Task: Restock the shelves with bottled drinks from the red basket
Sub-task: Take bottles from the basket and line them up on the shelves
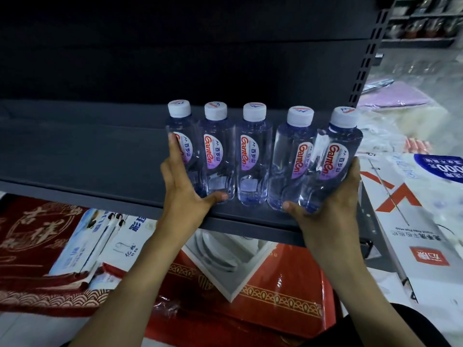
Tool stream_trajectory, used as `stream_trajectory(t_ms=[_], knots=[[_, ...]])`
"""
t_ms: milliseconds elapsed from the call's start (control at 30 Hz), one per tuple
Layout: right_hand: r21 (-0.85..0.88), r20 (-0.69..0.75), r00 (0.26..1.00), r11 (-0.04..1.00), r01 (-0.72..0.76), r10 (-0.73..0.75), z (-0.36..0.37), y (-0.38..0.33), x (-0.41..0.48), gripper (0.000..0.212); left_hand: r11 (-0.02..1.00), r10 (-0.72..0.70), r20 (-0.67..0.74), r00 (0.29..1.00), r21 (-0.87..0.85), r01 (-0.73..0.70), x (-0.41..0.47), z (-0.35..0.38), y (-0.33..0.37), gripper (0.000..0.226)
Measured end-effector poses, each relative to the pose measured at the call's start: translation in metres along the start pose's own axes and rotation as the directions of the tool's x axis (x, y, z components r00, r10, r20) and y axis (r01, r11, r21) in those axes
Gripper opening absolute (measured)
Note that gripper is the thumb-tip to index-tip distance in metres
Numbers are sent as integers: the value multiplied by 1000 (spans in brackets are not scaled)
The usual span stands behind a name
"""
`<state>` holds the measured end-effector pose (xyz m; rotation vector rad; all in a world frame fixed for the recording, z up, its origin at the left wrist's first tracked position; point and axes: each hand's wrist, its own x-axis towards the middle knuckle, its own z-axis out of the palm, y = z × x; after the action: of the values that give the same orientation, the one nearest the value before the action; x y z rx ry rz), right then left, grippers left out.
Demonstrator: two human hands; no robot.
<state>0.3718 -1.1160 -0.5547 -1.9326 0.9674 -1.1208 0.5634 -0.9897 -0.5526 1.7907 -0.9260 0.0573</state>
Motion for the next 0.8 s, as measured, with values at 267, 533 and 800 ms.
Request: stream_trajectory(t_ms=[267, 533, 800], knots=[[-43, -194, 980, 999, 33, -40, 3, -20, -6, 106, 1000, -14, -3, 1000, 0, 14, 4, 4, 2, 137], [26, -201, 891, 907, 420, -407, 29, -51, -29, 40, 973, 7, -43, 999, 233, 3, -8, -20, 10, 107], [193, 203, 906, 923, 334, -370, 107, -110, -69, 28, 631, -35, -188, 982, 757, 168, -40, -115, -6, 63]])
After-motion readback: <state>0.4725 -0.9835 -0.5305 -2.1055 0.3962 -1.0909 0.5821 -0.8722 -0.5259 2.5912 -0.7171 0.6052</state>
